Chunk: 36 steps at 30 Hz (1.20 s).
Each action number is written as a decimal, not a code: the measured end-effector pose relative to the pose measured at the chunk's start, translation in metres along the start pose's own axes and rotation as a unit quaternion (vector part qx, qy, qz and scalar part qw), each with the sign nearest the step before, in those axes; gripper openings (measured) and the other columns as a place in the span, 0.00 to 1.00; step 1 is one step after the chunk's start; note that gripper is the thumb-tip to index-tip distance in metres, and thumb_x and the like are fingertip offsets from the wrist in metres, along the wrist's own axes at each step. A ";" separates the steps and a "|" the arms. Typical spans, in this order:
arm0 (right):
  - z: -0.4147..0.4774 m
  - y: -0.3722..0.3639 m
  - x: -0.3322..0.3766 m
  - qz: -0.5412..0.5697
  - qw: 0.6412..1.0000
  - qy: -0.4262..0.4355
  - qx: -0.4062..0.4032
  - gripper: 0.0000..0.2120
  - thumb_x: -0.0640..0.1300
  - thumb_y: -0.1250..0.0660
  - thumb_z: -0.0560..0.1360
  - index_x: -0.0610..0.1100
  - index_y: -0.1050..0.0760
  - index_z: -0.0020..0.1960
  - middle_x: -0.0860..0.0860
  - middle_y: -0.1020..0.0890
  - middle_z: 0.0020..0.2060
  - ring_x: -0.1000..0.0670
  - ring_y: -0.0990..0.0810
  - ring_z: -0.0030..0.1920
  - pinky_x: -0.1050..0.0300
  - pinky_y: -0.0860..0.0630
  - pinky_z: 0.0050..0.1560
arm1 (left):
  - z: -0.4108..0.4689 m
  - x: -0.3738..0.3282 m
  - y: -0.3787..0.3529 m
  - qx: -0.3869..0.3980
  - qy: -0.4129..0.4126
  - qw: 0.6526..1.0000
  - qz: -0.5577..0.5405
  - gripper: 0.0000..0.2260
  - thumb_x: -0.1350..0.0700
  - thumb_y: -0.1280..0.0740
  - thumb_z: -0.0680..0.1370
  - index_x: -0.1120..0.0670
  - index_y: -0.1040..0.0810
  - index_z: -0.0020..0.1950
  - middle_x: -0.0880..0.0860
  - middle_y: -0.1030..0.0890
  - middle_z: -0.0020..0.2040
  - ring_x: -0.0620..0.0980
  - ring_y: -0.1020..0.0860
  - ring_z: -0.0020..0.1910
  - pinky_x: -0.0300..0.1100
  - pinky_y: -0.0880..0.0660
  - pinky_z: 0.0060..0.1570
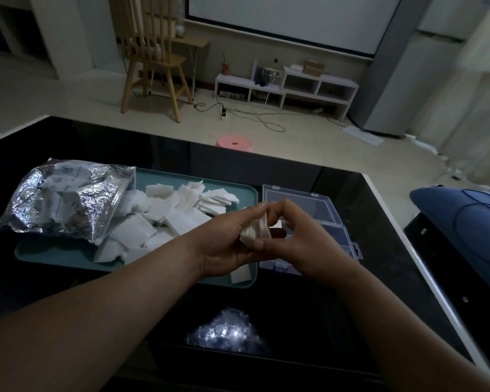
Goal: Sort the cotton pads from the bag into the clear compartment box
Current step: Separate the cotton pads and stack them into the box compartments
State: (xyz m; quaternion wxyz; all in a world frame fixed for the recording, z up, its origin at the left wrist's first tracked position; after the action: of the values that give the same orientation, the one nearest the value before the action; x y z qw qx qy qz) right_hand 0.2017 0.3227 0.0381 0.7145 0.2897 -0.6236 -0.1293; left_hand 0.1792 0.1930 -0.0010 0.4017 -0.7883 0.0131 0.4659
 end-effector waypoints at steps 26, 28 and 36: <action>0.006 0.003 -0.013 -0.029 0.996 -0.010 -0.080 0.13 0.61 0.28 0.75 0.57 0.26 0.54 0.57 0.22 0.56 0.54 0.20 0.56 0.46 0.20 0.58 | 0.022 0.006 0.000 -0.074 0.022 0.996 -0.053 0.29 0.31 0.40 0.79 0.52 0.22 0.68 0.57 0.20 0.57 0.52 0.17 0.47 0.51 0.17 0.46; 0.005 0.016 -0.015 -0.041 0.985 -0.038 -0.164 0.08 0.57 0.32 0.80 0.53 0.24 0.51 0.55 0.19 0.49 0.52 0.20 0.49 0.44 0.19 0.54 | 0.026 0.003 -0.003 -0.096 0.011 0.992 -0.080 0.26 0.33 0.41 0.81 0.53 0.24 0.65 0.62 0.20 0.62 0.57 0.18 0.55 0.60 0.19 0.56; 0.004 0.017 -0.024 -0.088 0.985 -0.061 -0.137 0.07 0.54 0.29 0.78 0.51 0.24 0.48 0.52 0.18 0.42 0.52 0.18 0.44 0.47 0.17 0.48 | 0.039 0.006 -0.015 -0.148 -0.019 0.988 -0.032 0.09 0.59 0.43 0.84 0.56 0.24 0.58 0.58 0.18 0.46 0.52 0.18 0.39 0.48 0.19 0.36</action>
State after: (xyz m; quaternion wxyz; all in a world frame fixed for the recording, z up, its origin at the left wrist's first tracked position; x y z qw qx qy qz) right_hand 0.1902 0.3488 0.0282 0.6936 0.2347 -0.6148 -0.2931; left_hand 0.1600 0.2308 -0.0056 0.2952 -0.8303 -0.0891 0.4642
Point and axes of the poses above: each hand's wrist, its own z-axis towards the middle knuckle, its own y-axis out of the back of the hand, x = y × z, the point moved 5 cm from there along z, towards the middle knuckle
